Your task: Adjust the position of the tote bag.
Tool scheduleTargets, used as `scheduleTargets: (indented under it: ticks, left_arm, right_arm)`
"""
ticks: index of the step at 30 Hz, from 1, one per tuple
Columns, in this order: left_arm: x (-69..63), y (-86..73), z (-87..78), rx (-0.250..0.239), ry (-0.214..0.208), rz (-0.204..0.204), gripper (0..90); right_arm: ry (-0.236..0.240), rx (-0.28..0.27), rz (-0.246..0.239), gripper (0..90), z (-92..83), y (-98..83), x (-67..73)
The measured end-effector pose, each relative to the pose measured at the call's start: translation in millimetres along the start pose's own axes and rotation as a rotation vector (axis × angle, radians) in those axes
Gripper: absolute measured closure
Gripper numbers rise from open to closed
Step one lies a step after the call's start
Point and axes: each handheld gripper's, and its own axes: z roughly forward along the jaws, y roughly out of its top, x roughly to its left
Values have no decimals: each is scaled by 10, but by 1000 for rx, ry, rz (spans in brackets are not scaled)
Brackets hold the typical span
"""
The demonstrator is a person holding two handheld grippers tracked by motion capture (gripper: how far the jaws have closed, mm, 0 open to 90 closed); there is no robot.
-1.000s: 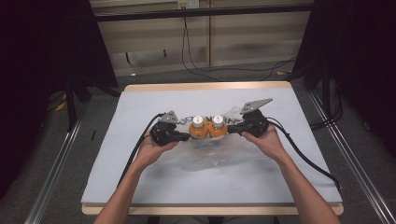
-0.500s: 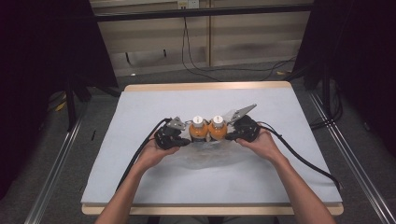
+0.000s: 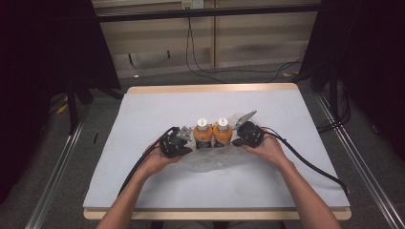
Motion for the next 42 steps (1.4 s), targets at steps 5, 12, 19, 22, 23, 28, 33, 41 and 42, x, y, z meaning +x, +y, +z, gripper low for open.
scheduleTargets:
  ticks: [5,12,19,22,23,28,33,41,42]
  left_arm:
    - [23,-53,-52,35,20,18,900]
    - [84,-160,-147,76,49,25,900]
    - [176,-307,-236,104,71,13,900]
    - [221,-361,-265,109,90,-3,900]
    - [238,-379,-277,113,87,-12,900]
    - [289,-461,-319,111,109,-39,900]
    - [319,-511,-328,76,101,-65,900]
    - [357,-507,-302,34,72,-123,900]
    - [377,-512,-292,10,55,-136,900]
  right_arm:
    - [-39,61,-34,900,-62,-27,9]
    - [-91,166,-81,900,-167,-105,-32]
    - [-102,167,-37,900,-257,-257,-162]
    - [-109,179,-35,900,-266,-262,-171]
    - [-104,185,-30,900,-272,-268,-183]
    - [-123,222,-38,900,-334,-350,-253]
    - [-109,209,-26,900,-417,-476,-263]
    - [-97,219,-36,900,-517,-605,-188]
    - [-97,214,-27,900,-531,-628,-192]
